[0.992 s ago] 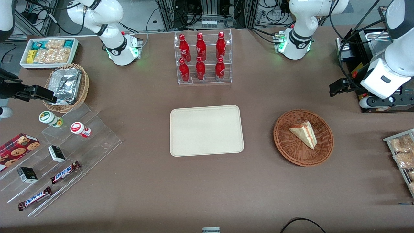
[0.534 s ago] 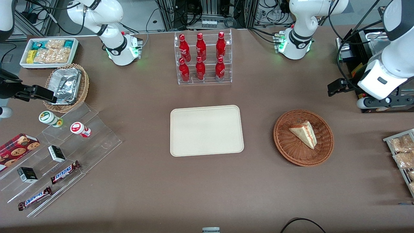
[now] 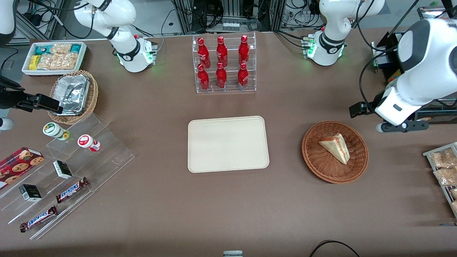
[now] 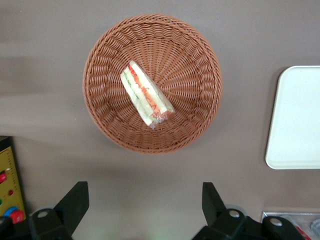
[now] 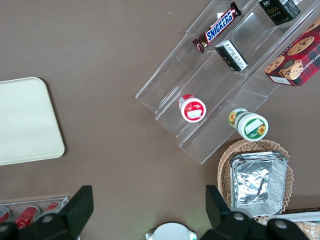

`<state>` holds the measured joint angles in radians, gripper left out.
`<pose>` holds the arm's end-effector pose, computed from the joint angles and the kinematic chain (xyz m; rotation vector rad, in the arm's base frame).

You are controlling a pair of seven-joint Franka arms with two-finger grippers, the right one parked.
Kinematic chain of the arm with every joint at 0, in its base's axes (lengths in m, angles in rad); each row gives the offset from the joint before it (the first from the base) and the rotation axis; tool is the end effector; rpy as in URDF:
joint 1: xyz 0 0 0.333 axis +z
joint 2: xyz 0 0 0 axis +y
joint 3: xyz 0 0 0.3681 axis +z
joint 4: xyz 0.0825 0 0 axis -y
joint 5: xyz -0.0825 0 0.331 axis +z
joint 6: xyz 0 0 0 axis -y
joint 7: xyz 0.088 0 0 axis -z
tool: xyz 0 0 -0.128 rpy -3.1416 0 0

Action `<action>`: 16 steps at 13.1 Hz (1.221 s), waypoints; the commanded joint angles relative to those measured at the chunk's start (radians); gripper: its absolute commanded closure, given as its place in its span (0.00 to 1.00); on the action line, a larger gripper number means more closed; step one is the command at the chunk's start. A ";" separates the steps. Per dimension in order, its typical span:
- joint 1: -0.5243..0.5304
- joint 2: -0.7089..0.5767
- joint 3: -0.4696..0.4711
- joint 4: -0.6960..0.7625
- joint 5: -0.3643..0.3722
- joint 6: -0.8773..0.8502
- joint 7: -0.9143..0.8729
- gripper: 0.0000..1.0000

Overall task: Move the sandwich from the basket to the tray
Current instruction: 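Move the left gripper over the sandwich in the wicker basket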

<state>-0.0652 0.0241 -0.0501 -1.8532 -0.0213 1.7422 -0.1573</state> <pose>0.4982 -0.0598 0.5391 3.1300 0.0735 -0.2145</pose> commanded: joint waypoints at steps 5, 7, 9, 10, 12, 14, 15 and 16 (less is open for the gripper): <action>-0.012 -0.012 0.007 -0.211 0.000 0.275 -0.027 0.00; -0.008 -0.007 0.007 -0.248 0.000 0.327 -0.028 0.00; -0.008 -0.007 0.007 -0.296 0.000 0.400 -0.094 0.00; -0.010 -0.004 0.007 -0.313 0.000 0.436 -0.155 0.00; -0.010 0.002 0.007 -0.334 0.000 0.479 -0.246 0.00; -0.010 0.020 0.007 -0.336 -0.008 0.502 -0.393 0.00; -0.010 0.031 0.007 -0.339 -0.009 0.517 -0.456 0.00; -0.010 0.034 0.007 -0.345 -0.014 0.534 -0.508 0.00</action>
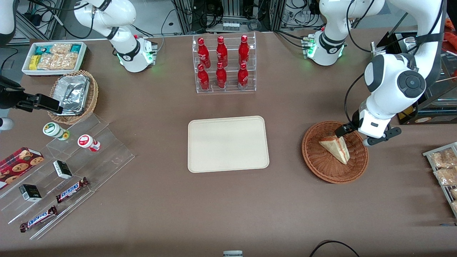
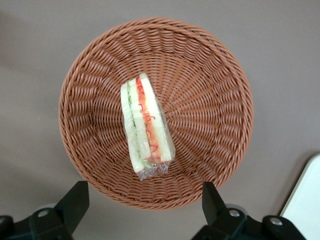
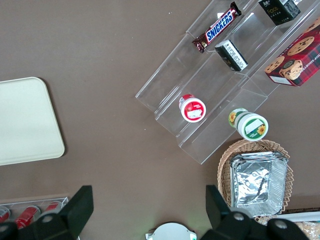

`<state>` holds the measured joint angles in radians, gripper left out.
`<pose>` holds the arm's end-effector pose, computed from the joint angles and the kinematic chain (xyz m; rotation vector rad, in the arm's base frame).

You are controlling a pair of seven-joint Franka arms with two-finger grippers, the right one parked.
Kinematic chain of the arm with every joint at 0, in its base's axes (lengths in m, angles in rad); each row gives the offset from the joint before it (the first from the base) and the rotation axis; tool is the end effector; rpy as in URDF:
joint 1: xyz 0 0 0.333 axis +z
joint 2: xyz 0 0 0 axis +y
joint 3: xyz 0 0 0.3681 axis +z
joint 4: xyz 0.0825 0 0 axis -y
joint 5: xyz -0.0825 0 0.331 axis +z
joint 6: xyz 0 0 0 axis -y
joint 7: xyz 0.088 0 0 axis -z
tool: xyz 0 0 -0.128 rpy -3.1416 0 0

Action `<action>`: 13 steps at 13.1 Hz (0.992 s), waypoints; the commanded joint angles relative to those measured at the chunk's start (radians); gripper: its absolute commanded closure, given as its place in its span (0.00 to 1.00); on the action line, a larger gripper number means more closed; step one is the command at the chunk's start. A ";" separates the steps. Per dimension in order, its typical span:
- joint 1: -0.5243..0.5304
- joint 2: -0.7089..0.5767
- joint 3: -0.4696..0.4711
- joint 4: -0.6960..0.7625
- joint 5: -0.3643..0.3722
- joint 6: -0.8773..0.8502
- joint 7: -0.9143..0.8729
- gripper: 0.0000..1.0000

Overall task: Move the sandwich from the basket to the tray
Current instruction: 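Lower the open left gripper around the wrapped sandwich and close it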

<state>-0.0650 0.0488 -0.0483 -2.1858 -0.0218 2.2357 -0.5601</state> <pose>0.4968 -0.0573 0.4298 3.0404 0.7124 -0.0084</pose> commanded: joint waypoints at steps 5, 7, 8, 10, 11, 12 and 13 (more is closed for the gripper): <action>-0.021 0.057 0.005 -0.022 -0.010 0.079 -0.270 0.00; -0.021 0.074 0.005 -0.022 -0.010 0.081 -0.270 0.00; -0.021 0.083 0.005 -0.022 -0.010 0.081 -0.270 0.00; -0.019 0.089 0.005 -0.022 -0.010 0.099 -0.270 0.00; -0.018 0.104 0.005 -0.023 -0.010 0.113 -0.270 0.00; -0.015 0.120 0.005 -0.023 -0.010 0.126 -0.270 0.00; -0.015 0.134 0.007 -0.029 -0.010 0.151 -0.270 0.00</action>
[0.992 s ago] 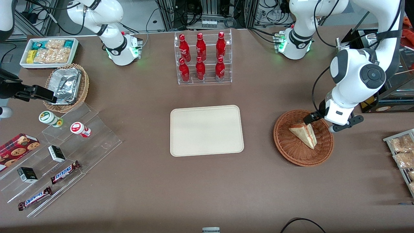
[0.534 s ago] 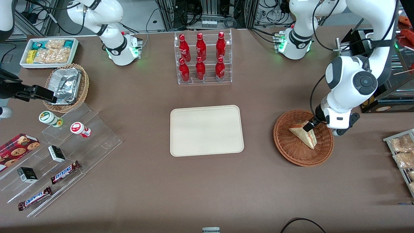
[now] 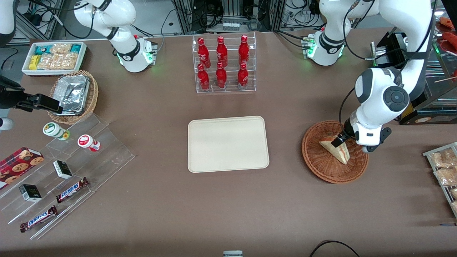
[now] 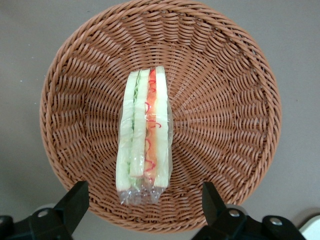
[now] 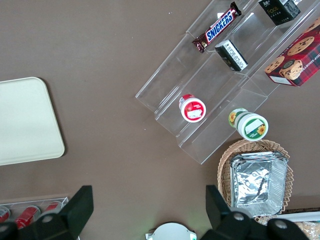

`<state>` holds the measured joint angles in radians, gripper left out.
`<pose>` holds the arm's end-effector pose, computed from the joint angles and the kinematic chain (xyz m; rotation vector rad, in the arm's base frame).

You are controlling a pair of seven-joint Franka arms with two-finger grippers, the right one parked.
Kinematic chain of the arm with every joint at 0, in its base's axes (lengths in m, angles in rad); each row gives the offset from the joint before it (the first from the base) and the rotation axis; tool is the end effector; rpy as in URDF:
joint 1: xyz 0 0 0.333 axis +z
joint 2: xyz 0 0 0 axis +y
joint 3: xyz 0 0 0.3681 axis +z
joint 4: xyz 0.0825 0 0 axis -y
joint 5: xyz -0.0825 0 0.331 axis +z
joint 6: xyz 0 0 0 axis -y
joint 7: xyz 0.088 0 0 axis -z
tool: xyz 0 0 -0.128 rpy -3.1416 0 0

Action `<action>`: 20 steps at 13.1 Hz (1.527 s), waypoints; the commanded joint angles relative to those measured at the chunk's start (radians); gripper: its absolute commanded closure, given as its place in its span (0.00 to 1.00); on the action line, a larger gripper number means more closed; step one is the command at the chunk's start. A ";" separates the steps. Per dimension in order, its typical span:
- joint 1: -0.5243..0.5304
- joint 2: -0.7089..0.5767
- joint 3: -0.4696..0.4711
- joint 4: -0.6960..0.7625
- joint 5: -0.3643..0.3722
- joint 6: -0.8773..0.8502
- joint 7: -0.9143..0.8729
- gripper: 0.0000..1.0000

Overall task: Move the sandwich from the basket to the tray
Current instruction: 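Lower the open left gripper around the wrapped sandwich and close it, then lift the sandwich and carry it over the cream tray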

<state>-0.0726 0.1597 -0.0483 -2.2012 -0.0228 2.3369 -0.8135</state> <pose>0.5127 -0.0623 0.3762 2.9358 1.0869 -0.0502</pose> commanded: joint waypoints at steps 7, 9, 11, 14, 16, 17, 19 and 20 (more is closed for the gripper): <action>-0.001 0.096 0.008 -0.049 -0.009 0.166 -0.018 0.02; 0.002 0.090 0.008 -0.057 -0.009 0.156 -0.015 0.64; 0.002 0.087 0.011 -0.060 -0.006 0.125 0.010 1.00; 0.001 0.047 0.013 -0.040 0.001 0.030 0.046 1.00; -0.012 0.044 0.007 0.038 0.007 -0.081 0.062 1.00; -0.015 0.049 0.002 0.098 0.007 -0.155 0.065 1.00; -0.054 0.060 -0.002 0.214 0.007 -0.288 0.112 1.00; -0.074 0.078 -0.002 0.266 0.007 -0.333 0.134 1.00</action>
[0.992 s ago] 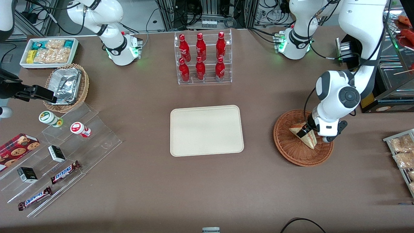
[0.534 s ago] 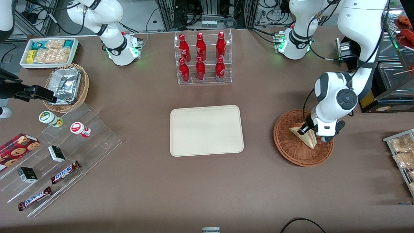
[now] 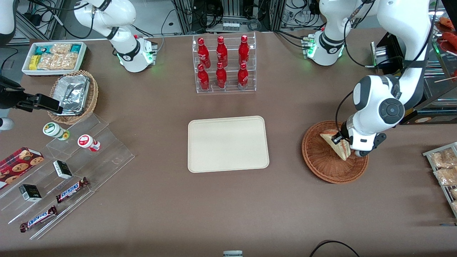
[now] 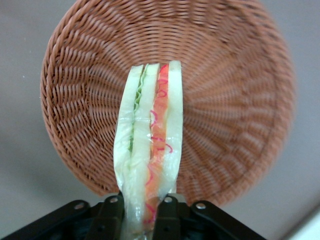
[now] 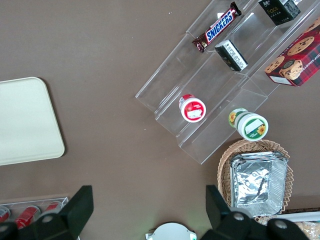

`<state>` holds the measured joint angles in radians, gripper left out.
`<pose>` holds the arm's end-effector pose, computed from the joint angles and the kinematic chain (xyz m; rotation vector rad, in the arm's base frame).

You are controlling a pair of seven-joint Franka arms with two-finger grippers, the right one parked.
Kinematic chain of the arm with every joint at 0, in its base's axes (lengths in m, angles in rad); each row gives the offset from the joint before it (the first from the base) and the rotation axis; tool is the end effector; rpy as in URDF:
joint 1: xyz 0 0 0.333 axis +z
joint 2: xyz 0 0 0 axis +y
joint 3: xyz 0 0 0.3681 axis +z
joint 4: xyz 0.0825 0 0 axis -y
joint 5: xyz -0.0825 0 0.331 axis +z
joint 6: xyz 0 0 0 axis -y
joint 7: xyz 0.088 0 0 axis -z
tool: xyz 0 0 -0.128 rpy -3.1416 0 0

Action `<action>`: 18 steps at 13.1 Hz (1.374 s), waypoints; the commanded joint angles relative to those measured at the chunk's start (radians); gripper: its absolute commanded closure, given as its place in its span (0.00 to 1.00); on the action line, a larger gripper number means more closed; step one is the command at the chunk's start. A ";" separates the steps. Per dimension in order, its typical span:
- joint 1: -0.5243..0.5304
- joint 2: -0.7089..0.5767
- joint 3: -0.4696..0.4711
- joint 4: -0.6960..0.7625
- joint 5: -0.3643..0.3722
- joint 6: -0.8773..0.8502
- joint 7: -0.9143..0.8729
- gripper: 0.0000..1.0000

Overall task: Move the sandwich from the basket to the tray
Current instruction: 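Lift the sandwich and carry it over the cream tray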

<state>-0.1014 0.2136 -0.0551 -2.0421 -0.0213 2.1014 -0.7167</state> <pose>0.5279 -0.0834 0.3899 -2.9681 -0.8740 0.2356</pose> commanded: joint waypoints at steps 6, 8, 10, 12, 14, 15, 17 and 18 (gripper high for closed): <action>-0.265 0.111 0.003 0.216 0.003 -0.112 0.097 1.00; -0.337 0.147 0.003 0.258 0.003 -0.107 0.071 1.00; -0.397 0.216 0.003 0.336 0.003 -0.109 0.028 1.00; -0.470 0.283 0.004 0.402 0.003 -0.107 -0.027 1.00; -0.530 0.354 0.004 0.489 0.000 -0.107 -0.085 1.00; -0.555 0.389 0.004 0.537 0.000 -0.107 -0.125 1.00; -0.602 0.452 0.004 0.600 0.000 -0.106 -0.174 1.00; -0.619 0.483 0.004 0.629 0.000 -0.095 -0.199 1.00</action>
<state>-0.6822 0.6185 -0.0662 -1.5119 -0.0216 2.0108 -0.8650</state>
